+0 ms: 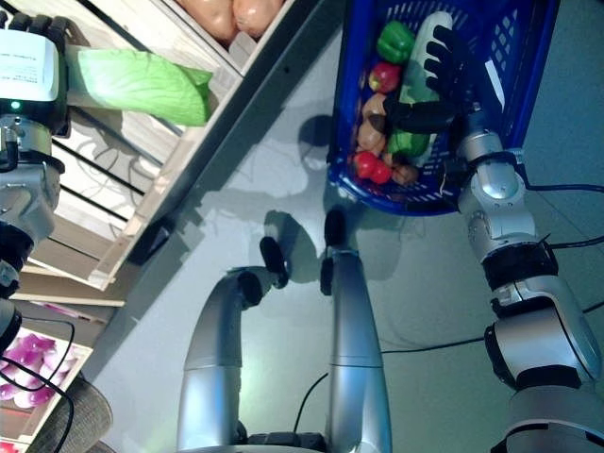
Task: Put vegetables into the basket
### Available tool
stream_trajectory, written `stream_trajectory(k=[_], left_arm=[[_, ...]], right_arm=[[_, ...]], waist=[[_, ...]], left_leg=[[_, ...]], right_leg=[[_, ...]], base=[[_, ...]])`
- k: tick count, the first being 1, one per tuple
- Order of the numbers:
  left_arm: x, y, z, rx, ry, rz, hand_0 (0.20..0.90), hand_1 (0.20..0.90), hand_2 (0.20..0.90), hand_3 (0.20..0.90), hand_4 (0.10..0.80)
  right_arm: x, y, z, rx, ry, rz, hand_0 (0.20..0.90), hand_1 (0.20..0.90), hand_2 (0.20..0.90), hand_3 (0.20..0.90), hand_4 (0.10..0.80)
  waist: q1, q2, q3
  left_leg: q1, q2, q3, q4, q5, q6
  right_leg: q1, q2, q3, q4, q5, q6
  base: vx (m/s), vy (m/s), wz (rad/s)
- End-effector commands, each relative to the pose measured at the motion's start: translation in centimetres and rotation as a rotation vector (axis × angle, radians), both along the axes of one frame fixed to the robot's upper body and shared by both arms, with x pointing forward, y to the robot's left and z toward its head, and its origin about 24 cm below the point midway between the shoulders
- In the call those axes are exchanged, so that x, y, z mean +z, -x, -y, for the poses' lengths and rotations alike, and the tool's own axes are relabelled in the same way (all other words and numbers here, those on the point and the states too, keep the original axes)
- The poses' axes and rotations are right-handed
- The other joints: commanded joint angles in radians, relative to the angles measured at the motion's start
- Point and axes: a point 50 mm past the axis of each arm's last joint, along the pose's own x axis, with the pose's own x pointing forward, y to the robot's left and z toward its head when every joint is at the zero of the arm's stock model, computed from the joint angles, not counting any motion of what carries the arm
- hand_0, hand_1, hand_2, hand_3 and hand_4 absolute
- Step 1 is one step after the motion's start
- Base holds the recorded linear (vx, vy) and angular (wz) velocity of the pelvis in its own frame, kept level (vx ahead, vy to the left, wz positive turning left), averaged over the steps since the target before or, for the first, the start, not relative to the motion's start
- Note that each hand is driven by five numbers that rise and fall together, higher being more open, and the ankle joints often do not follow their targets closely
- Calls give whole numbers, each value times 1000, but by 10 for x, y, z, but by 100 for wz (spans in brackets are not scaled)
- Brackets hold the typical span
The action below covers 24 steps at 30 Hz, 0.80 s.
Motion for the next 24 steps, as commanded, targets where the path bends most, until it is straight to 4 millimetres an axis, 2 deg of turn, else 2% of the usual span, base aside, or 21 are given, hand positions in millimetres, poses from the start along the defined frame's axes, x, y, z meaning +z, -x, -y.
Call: stream_trajectory(k=[1,7,14,19,24], left_arm=[[35,42,-73,318,29,62,300,300,300,300,400],[35,41,-69,274,41,48,300,300,300,300,400],[32,43,-72,250,41,36,300,300,300,300,400],[26,46,-75,210,74,53,300,300,300,300,400],[26,48,-73,128,134,67,300,300,300,300,400]], right_arm=[[68,21,6,43,3,252,900,900,900,900,800],[74,23,10,38,-5,271,900,900,900,900,800],[71,25,13,42,-23,273,900,900,900,900,800],[56,26,19,52,-65,243,900,900,900,900,800],[30,26,21,71,-116,204,900,900,900,900,800]], waist=[[-31,21,-5],[-27,26,-5],[-24,12,-5],[-24,2,-5],[-23,-17,-5]], left_leg=[[17,-16,-7,-64,28,-23],[21,-14,-4,-59,25,-21],[75,-10,7,-87,28,-17],[174,-11,15,-114,24,-22],[322,-15,5,-156,25,-29]], right_leg=[[87,-32,-8,-27,-15,14],[93,-32,-6,-28,-12,16],[150,-29,-16,-56,-7,19],[242,-28,-26,-71,-19,21],[404,-26,-45,-118,-30,19]], base=[[-21,48,-7],[-35,47,1],[-39,-9,-9],[-24,-42,1],[12,-93,6]])
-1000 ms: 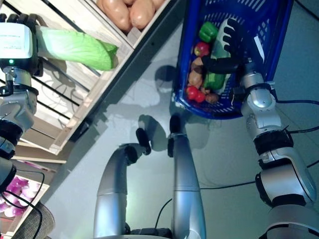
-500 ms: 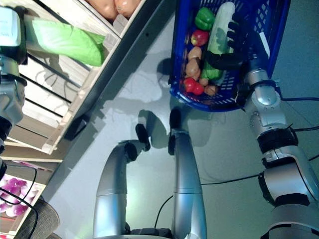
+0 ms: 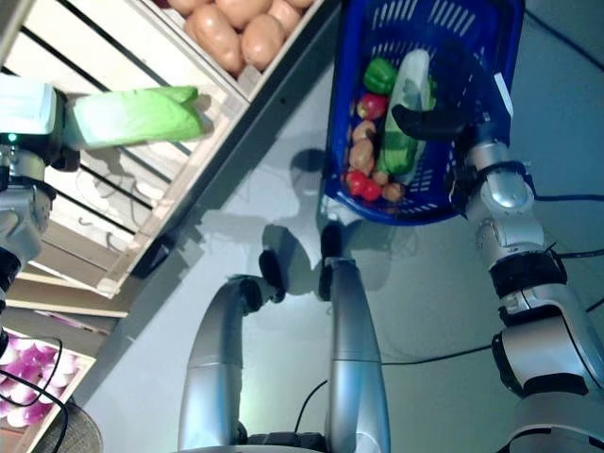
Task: Put vegetables into the basket
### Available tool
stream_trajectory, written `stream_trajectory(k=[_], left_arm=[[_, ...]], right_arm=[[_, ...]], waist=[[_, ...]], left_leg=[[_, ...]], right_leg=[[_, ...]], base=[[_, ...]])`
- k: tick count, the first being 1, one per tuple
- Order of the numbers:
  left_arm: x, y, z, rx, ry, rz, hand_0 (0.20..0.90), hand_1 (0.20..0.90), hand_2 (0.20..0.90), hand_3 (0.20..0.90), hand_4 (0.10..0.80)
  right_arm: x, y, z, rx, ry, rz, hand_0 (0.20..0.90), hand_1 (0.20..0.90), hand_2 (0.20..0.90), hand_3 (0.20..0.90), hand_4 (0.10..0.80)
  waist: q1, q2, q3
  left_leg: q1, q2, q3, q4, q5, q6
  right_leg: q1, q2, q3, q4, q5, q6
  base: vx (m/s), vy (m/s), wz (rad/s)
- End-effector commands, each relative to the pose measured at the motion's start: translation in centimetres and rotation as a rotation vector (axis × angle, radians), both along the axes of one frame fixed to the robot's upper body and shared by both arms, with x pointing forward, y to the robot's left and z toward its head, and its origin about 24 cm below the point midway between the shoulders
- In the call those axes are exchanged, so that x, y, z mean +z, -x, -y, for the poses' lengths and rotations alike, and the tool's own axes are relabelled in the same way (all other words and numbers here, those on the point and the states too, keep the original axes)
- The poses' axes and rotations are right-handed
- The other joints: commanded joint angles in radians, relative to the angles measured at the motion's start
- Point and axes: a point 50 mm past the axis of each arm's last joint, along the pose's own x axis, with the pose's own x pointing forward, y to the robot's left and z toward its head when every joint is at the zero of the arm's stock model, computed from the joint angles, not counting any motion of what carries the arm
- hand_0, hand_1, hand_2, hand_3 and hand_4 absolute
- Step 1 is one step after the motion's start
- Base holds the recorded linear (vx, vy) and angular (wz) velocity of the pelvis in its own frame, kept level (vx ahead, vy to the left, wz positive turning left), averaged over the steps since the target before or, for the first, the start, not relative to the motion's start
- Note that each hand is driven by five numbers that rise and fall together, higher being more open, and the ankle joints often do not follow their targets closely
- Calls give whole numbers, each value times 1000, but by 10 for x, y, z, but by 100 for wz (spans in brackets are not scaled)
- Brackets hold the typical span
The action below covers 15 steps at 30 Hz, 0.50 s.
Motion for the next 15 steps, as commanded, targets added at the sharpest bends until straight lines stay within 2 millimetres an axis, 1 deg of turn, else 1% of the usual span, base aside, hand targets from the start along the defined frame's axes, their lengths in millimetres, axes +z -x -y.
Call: stream_trajectory(k=[1,3,4,5,8,9,10,11,12,13,15], left_arm=[[67,36,-50,131,37,262,300,300,300,300,400],[64,36,-48,90,87,267,300,300,300,300,400],[58,37,-47,60,110,252,300,300,300,300,400],[56,37,-47,51,119,250,300,300,300,300,400],[30,41,-45,-9,197,247,300,300,300,300,400],[22,42,-44,-23,221,246,300,300,300,300,400],[11,44,-43,-40,262,248,300,300,300,300,400],[-9,48,-38,-82,345,256,300,300,300,300,400],[-22,50,-35,-103,385,247,300,300,300,300,400],[-28,50,-30,-126,407,249,300,300,300,300,400],[-63,58,-9,-211,551,236,300,300,300,300,400]], right_arm=[[54,15,-1,73,-28,274,900,900,900,900,800],[47,16,-5,91,-22,270,900,900,900,900,800],[37,18,-9,105,-22,263,900,900,900,900,800],[34,19,-10,109,-22,265,900,900,900,900,800],[12,25,-21,130,-74,258,900,900,900,900,800],[6,26,-24,130,-84,252,900,900,900,900,800],[-2,29,-29,141,-95,249,900,900,900,900,800],[-17,35,-40,164,-115,236,900,900,900,900,800],[-27,39,-47,181,-126,223,900,900,900,900,800],[-33,41,-51,188,-139,215,900,900,900,900,800],[-69,55,-61,237,-254,152,900,900,900,900,800]], waist=[[-17,-16,-5],[-14,-23,-5],[-10,-32,-18],[-9,-35,-25],[-1,-55,-69],[3,-59,-81],[4,-66,-93],[6,-77,-117],[6,-83,-131],[9,-87,-142],[16,-98,-190]], left_leg=[[207,-15,50,-183,46,-36],[282,-17,40,-205,46,-36],[350,-23,29,-230,49,-35],[366,-24,27,-238,50,-34],[448,-29,12,-273,54,-34],[472,-32,9,-289,55,-36],[502,-35,7,-308,59,-36],[552,-39,3,-340,67,-36],[581,-41,0,-356,71,-37],[600,-43,-3,-366,71,-36],[684,-50,-15,-423,77,-37]], right_leg=[[250,-16,7,-101,-40,28],[332,-19,-3,-119,-54,23],[407,-23,-13,-144,-61,20],[424,-24,-17,-152,-63,19],[521,-34,-38,-194,-71,12],[549,-34,-41,-211,-71,14],[582,-35,-47,-232,-71,14],[640,-36,-56,-267,-72,12],[675,-36,-61,-287,-74,11],[697,-34,-62,-300,-75,10],[799,-23,-70,-376,-71,8]], base=[[40,-104,7],[43,-125,8],[62,-118,7],[86,-125,13],[82,-106,16],[102,-85,10],[149,-87,12],[156,-90,13],[158,-79,10],[157,-73,4],[173,-72,7]])
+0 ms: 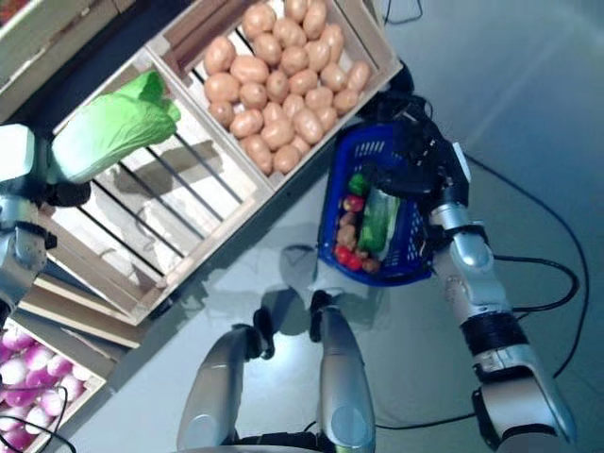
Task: Put vegetables into the basket
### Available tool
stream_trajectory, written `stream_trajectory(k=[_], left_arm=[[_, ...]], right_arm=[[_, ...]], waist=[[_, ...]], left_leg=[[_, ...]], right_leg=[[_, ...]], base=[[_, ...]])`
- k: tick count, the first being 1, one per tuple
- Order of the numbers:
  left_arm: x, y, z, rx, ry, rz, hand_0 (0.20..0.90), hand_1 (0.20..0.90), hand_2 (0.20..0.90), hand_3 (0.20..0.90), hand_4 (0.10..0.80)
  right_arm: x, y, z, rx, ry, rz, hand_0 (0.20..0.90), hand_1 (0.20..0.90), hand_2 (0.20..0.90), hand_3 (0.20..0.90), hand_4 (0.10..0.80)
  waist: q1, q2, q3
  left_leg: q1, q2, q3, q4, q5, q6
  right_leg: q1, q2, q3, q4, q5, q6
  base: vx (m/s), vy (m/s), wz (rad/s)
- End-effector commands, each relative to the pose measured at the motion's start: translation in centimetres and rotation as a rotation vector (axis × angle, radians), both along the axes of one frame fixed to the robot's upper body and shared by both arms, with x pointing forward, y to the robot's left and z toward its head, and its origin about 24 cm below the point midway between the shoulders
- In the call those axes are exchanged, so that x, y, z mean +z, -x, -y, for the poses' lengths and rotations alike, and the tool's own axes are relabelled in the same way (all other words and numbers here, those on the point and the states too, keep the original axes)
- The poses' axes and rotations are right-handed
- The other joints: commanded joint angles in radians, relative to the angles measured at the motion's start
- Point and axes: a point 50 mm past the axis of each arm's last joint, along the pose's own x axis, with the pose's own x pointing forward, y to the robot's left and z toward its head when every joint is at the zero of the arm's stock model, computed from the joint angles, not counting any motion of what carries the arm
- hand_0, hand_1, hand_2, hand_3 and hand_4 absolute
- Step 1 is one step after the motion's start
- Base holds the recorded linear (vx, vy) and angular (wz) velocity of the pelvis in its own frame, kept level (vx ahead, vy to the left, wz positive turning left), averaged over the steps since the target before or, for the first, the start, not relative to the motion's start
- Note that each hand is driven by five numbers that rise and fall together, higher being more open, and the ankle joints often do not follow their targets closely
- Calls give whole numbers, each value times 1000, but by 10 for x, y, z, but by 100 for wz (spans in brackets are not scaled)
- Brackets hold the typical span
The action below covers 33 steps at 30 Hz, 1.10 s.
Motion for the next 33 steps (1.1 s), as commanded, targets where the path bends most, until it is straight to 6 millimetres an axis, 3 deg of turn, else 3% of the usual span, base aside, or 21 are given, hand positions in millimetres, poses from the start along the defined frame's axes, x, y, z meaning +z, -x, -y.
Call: stream_trajectory(k=[1,3,5,10,19,24,33], left_arm=[[9,10,11,-86,102,208,300,300,300,300,400],[-27,20,34,-136,251,200,300,300,300,300,400],[-50,30,47,-157,360,181,300,300,300,300,400],[-70,36,74,-205,502,185,300,300,300,300,400],[-77,21,117,-262,585,246,300,300,300,300,400],[-74,12,141,-315,577,251,300,300,300,300,400],[-76,11,169,-416,573,231,300,300,300,300,400]], right_arm=[[4,17,-8,46,-71,147,900,900,900,900,800],[-29,31,-22,107,-159,73,900,900,900,900,800],[-51,43,-33,148,-202,2,900,900,900,900,800],[-73,53,-60,243,-260,-96,900,900,900,900,800],[-74,53,-118,430,-360,-177,900,900,900,900,800],[-66,53,-142,503,-362,-183,900,900,900,900,800],[-55,55,-160,600,-398,-182,900,900,900,900,800]], waist=[[29,-6,-182],[35,-11,-232],[36,-14,-275],[37,-15,-336],[36,-10,-399],[42,-15,-414],[49,-33,-420]], left_leg=[[99,-19,10,-86,29,2],[174,-27,6,-160,46,3],[240,-32,7,-237,64,3],[349,-39,4,-394,114,-5],[463,-39,7,-607,187,-11],[494,-40,-10,-672,211,-9],[515,-34,-4,-673,203,-5]], right_leg=[[232,-10,-3,-155,-17,-6],[313,2,-7,-240,-2,0],[383,16,-4,-325,20,6],[487,40,10,-472,72,18],[571,59,12,-624,139,36],[590,69,2,-641,141,37],[611,78,8,-651,141,33]], base=[[149,-47,9],[201,-35,5],[215,-32,1],[105,-19,-2],[21,-5,-3],[-3,-21,4],[3,-15,4]])
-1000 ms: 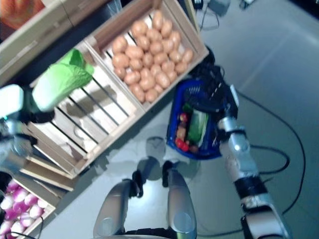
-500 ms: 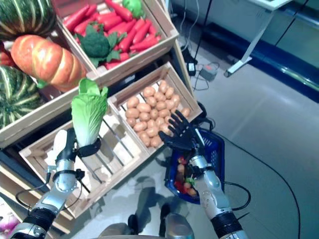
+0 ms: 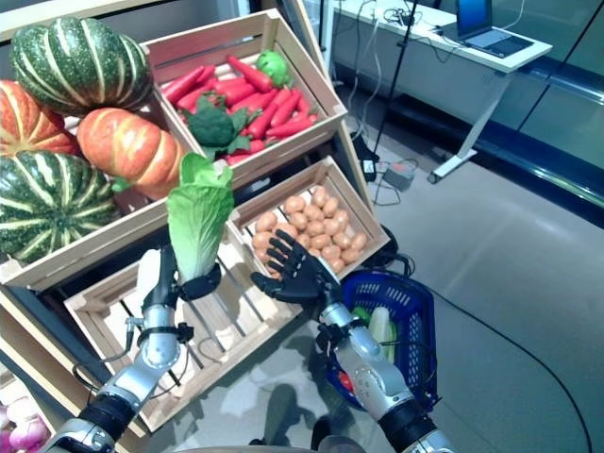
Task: Put vegetables into the basket
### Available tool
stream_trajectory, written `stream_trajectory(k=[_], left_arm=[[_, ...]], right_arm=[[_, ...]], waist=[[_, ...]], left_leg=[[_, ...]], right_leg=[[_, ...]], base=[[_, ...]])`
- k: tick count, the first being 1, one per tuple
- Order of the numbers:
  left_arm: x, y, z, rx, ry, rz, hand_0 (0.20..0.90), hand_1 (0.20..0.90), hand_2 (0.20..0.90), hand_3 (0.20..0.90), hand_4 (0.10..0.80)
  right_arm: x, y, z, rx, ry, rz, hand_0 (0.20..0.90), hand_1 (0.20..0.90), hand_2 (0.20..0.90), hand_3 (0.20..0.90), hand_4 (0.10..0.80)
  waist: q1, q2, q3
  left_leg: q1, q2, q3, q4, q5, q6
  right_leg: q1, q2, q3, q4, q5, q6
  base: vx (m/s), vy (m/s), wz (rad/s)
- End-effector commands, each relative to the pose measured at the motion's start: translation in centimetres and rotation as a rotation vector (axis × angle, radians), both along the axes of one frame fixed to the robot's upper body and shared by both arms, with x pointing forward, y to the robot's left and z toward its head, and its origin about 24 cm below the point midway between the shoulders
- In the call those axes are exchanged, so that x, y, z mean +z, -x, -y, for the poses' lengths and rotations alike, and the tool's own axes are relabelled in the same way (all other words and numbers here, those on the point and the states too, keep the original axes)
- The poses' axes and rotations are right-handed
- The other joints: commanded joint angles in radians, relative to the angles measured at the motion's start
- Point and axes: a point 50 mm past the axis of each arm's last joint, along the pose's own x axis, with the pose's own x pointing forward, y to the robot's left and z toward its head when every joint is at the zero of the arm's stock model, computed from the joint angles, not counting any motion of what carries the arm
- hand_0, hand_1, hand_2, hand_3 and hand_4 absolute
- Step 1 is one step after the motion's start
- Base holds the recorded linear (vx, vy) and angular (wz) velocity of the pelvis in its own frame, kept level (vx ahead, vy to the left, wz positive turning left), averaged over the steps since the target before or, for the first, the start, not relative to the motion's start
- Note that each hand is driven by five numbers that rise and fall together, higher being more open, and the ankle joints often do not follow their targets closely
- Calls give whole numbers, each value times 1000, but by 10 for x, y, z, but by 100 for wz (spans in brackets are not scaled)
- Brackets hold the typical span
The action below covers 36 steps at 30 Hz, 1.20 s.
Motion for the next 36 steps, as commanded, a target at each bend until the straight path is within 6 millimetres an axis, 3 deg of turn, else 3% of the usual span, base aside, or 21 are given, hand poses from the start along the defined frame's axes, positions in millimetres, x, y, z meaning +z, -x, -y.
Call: stream_trajectory(k=[1,15,27,36], left_arm=[[57,-33,18,-111,-40,292,300,300,300,300,400],[59,-27,52,-283,-11,334,300,300,300,300,400],[57,-13,73,-435,-20,376,300,300,300,300,400],[64,-5,92,-579,-33,441,300,300,300,300,400]], right_arm=[[56,-12,-32,67,-207,204,900,900,900,900,800],[93,-27,-17,-58,-236,322,900,900,900,900,800],[100,-34,11,-222,-356,328,900,900,900,900,800],[98,-39,19,-272,-402,317,900,900,900,900,800]], waist=[[0,-47,-71],[12,-69,-80],[12,-78,-78],[11,-81,-66]], left_leg=[[-37,-13,13,3,7,4],[-14,-15,13,-7,-6,13],[-16,-13,17,-7,-16,19],[-22,-8,18,-7,-17,21]], right_leg=[[48,-25,18,43,-66,-25],[75,-22,26,20,-57,-17],[73,-21,31,7,-45,-13],[63,-20,38,15,-47,-13]], base=[[0,0,0],[9,-2,-1],[0,0,0],[-2,-3,0]])
